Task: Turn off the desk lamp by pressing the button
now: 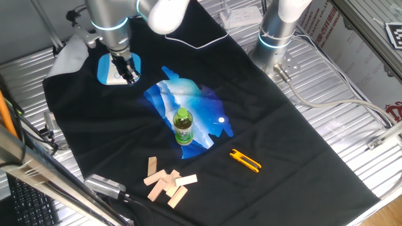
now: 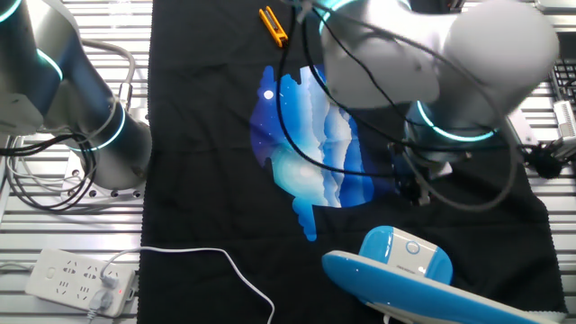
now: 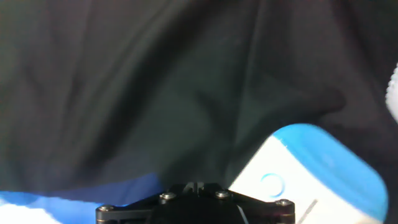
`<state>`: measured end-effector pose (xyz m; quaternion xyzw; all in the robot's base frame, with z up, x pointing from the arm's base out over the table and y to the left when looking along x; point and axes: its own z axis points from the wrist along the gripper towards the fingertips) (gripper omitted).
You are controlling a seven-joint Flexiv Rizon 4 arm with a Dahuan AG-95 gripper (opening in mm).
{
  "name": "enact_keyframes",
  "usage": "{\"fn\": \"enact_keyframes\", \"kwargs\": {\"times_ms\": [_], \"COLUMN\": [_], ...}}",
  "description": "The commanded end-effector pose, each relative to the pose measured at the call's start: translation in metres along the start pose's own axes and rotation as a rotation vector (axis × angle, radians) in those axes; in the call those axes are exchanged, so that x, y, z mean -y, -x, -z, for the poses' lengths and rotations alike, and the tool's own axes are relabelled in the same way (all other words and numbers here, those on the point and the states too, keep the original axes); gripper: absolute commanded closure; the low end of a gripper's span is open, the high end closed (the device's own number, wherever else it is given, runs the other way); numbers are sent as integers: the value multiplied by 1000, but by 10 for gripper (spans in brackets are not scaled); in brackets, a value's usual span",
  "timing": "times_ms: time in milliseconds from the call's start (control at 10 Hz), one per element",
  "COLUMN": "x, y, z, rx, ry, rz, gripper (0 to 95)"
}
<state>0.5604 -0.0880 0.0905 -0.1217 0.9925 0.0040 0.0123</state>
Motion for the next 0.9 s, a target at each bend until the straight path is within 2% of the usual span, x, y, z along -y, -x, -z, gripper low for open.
{"fn": "enact_keyframes", "kwargs": {"times_ms": [100,300,900], "x": [-26,-33,-35], "y": [-12,-17,-17], "z": [8,10,10], "rx": [3,-1,-8], "ry": [-5,-5,7], "rz": [-16,-2,36], "gripper": [950,950,950]}}
